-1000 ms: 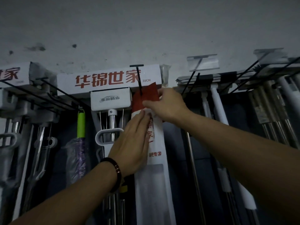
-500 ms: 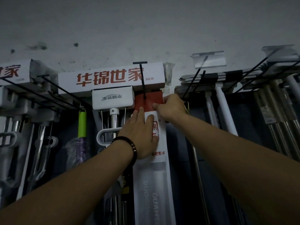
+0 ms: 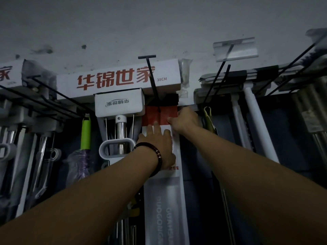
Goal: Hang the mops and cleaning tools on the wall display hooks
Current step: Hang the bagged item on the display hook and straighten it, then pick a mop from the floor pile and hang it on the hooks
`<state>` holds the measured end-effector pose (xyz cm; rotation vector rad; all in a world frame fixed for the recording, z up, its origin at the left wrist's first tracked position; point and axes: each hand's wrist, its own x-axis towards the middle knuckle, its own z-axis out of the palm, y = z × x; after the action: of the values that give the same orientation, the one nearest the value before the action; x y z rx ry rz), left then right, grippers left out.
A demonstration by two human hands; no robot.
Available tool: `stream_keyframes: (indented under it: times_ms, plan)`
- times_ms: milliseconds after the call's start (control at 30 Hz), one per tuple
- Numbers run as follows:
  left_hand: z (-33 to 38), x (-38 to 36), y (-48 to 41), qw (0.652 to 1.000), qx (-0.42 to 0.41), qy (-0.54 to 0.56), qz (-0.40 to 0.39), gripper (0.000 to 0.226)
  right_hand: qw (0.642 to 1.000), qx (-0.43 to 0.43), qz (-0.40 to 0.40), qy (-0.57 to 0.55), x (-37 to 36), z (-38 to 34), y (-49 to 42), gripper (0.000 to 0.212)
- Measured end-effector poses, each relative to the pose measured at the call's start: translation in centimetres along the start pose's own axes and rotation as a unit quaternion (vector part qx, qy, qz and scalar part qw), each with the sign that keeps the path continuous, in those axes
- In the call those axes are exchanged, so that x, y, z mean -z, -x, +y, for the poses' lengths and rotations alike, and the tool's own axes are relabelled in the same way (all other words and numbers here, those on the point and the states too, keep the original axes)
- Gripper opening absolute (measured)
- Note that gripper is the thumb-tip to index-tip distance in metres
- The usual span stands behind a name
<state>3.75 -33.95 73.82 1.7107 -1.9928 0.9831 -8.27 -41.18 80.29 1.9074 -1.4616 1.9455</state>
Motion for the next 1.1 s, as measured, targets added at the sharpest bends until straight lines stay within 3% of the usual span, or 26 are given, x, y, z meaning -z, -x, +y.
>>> stream_keyframes:
  times_ms: [400,533,633,933,1100]
  plan:
    - [0.5,-1.8,-1.0,0.998,0.005,0.070,0.005,0.087,0.999,-0.009,-0.003,0.048,0.6,1.1,2.0,0.038]
    - [0.4,-0.6,0.8,0.997,-0.010,0.079,-0.004,0.088,0.995,0.012,-0.019,0.097,3.5,0.6,4.9,0.037]
    - [0.3,1.2,2.7,0.993,-0.034,0.114,0.001,0.077,0.988,0.042,-0.012,0.148,6.6,-1.0,7.3,0.031]
    - [2.0,5.1,8.5,0.962,-0.143,0.214,0.089,0.073,0.933,0.121,0.026,0.337,16.0,-4.2,13.5,0.032]
    - [4.8,6.5,9.3,0.944,-0.203,0.236,0.111,0.069,0.909,0.100,0.008,0.406,19.8,-3.7,14.0,0.050]
